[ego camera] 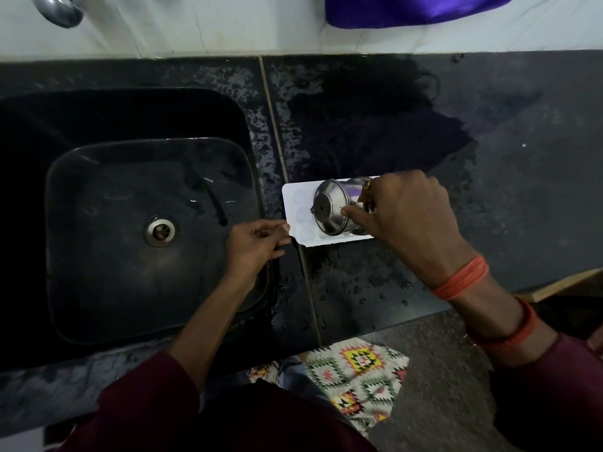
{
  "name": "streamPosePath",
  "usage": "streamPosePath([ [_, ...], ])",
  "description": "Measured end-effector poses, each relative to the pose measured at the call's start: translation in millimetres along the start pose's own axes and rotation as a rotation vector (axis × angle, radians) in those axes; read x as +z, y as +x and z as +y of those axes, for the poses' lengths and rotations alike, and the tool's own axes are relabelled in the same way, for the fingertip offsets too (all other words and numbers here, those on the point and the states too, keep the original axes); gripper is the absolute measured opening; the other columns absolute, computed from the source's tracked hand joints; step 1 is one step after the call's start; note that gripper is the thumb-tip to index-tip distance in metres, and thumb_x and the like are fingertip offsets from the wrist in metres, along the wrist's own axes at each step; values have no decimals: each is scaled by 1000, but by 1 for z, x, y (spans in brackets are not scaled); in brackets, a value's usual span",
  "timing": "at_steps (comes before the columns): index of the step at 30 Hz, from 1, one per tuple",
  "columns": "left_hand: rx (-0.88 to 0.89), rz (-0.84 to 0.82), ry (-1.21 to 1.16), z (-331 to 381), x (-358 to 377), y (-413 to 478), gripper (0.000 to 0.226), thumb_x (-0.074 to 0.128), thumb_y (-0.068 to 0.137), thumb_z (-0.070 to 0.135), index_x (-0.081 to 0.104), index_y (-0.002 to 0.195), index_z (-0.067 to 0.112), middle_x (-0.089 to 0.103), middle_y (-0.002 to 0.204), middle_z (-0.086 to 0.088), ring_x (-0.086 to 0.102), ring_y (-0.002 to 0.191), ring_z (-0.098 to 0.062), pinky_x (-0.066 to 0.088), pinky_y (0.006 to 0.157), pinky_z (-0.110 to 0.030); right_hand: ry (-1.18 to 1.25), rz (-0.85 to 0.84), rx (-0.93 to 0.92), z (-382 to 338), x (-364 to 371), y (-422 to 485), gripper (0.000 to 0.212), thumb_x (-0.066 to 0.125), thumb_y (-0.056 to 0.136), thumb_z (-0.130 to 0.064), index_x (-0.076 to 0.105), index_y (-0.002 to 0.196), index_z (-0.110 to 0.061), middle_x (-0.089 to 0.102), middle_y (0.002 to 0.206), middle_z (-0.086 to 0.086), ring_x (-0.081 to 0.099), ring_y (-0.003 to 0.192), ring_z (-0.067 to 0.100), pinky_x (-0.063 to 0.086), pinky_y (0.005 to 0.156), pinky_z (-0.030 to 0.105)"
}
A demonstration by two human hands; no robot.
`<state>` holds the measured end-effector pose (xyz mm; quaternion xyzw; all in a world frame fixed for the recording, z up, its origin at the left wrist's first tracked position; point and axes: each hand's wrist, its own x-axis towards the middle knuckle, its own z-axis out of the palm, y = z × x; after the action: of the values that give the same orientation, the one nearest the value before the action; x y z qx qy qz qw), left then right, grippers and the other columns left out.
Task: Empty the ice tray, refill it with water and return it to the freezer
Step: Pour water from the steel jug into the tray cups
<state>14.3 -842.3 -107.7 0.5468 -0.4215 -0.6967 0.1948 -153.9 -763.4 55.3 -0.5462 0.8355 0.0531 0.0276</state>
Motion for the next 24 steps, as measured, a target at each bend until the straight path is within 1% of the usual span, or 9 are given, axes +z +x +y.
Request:
streamPosePath([
  [4,-3,3,-5,0,0,0,7,77,91,14,78,98,12,79,89,-4,77,78,-10,59,62,-21,-6,-7,4,0,1,0,42,61,91,-56,71,98,-16,65,88,10,63,89,35,32,68,34],
  [7,0,0,-1,-1,0,0,10,77,91,14,78,100,10,79,89,-4,77,79,-11,59,62,-21,3,-11,12,1,0,0,42,61,91,-56,72,98,-16,61,82,9,63,87,36,33,68,33],
  [10,-1,3,-4,-1,0,0,12,77,91,14,78,101,9,79,90,-4,77,80,-11,59,63,-20,25,-5,17,3,0,1,43,63,90,-56,72,96,-15,66,85,12,64,86,37,35,68,33],
  [16,-4,12,-10,-1,0,0,12,76,91,14,78,101,9,79,90,-5,77,79,-11,58,61,-20,48,-19,44,6,0,5,46,64,89,-59,70,96,-14,67,89,12,64,87,36,34,69,33],
  [21,-12,11,-13,-1,1,2,7,76,91,15,78,97,12,79,89,-4,77,77,-10,58,60,-19,67,12,50,7,7,13,45,65,88,-59,72,97,-16,70,91,11,65,86,35,45,70,36],
  [24,-14,12,-12,-1,1,2,4,75,92,15,78,95,13,79,88,-3,77,78,-11,59,61,-20,56,18,39,5,7,17,45,65,88,-58,71,98,-15,69,90,12,64,86,36,41,68,35],
])
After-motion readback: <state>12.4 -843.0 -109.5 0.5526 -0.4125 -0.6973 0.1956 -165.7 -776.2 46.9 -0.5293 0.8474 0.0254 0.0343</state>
